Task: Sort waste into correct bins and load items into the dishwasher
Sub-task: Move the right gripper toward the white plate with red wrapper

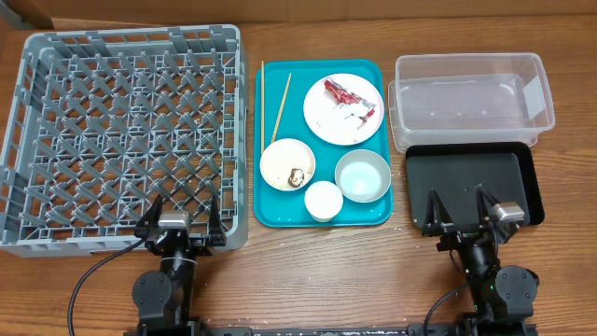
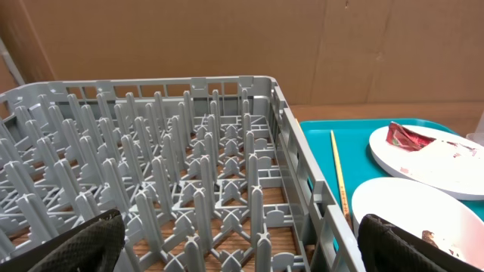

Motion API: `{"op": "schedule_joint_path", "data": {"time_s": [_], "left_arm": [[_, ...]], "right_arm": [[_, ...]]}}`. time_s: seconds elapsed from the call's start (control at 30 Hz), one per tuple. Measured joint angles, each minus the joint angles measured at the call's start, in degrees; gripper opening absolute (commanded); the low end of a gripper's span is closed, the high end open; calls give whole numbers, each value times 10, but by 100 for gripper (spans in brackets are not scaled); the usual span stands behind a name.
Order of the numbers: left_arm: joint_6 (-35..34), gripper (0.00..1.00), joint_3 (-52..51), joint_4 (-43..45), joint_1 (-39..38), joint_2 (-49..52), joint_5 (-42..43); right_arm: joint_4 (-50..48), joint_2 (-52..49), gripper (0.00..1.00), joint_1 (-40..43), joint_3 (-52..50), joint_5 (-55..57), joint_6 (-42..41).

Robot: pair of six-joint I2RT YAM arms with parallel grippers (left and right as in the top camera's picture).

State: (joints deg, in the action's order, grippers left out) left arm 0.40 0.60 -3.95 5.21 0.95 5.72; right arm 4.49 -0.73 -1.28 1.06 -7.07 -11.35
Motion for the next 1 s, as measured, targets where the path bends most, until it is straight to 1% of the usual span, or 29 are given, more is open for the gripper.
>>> {"op": "schedule_joint_path", "data": {"time_s": [0.67, 0.8, 0.9, 1.0], "left_arm": [[0, 100, 0, 0, 0, 0, -18], [-22, 100, 0, 22, 0, 0, -19], [-35, 100, 8, 18, 0, 0, -19], [-41, 100, 39, 4, 0, 1, -20]], "right_arm": [[-6, 0, 100, 0, 0, -4, -4], [-54, 0, 100, 0, 0, -35, -4], [-44, 0, 100, 0, 6, -61, -5], [-13, -3, 100, 0, 34, -87, -5]]}}
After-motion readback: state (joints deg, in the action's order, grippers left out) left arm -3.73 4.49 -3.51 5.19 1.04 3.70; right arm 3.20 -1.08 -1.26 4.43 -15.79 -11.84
